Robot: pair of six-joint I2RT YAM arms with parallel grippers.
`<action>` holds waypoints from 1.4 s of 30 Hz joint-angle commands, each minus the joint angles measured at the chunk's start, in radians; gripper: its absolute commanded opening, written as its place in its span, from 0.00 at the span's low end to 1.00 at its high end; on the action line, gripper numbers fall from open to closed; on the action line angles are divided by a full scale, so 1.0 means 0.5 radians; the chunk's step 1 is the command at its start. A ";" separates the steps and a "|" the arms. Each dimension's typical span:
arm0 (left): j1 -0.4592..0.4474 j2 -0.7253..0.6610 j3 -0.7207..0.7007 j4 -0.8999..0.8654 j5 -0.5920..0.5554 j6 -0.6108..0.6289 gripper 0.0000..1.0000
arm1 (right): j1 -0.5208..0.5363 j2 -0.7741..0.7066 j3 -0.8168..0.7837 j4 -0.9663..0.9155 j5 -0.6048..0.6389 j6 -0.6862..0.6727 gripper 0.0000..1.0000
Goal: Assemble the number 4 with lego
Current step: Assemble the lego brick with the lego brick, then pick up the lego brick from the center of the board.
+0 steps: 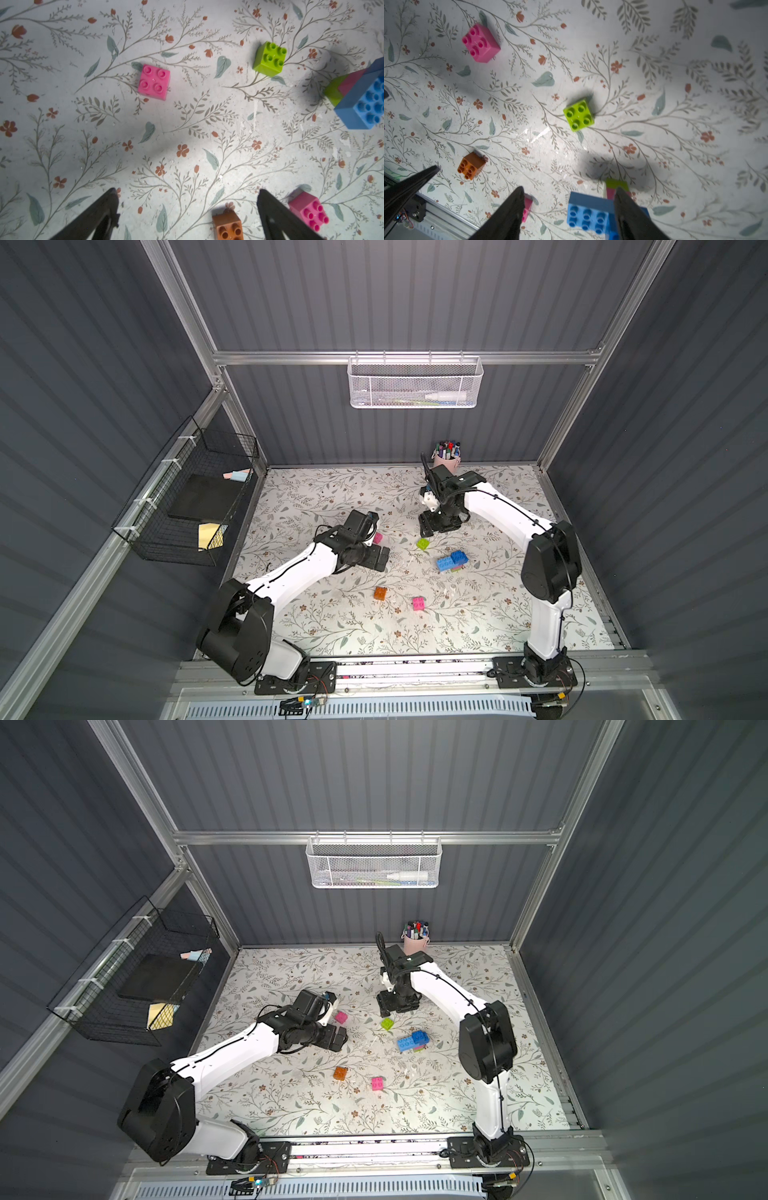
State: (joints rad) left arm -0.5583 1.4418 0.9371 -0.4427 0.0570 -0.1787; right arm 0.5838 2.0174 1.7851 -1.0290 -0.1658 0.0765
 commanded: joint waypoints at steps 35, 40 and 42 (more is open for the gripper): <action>0.021 -0.079 -0.125 0.023 0.024 -0.072 1.00 | 0.055 0.650 0.373 -0.155 0.107 -0.440 0.49; 0.021 -0.076 -0.127 0.031 0.027 -0.073 0.99 | 0.058 0.659 0.365 -0.163 0.137 -0.438 0.47; 0.021 -0.075 -0.129 0.032 0.027 -0.074 1.00 | 0.057 0.662 0.360 -0.161 0.158 -0.435 0.46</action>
State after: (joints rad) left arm -0.5537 1.4014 0.8841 -0.4423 0.0635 -0.2031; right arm 0.6086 2.3329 1.9701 -1.0889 -0.1093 -0.1276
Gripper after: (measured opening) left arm 0.994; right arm 0.464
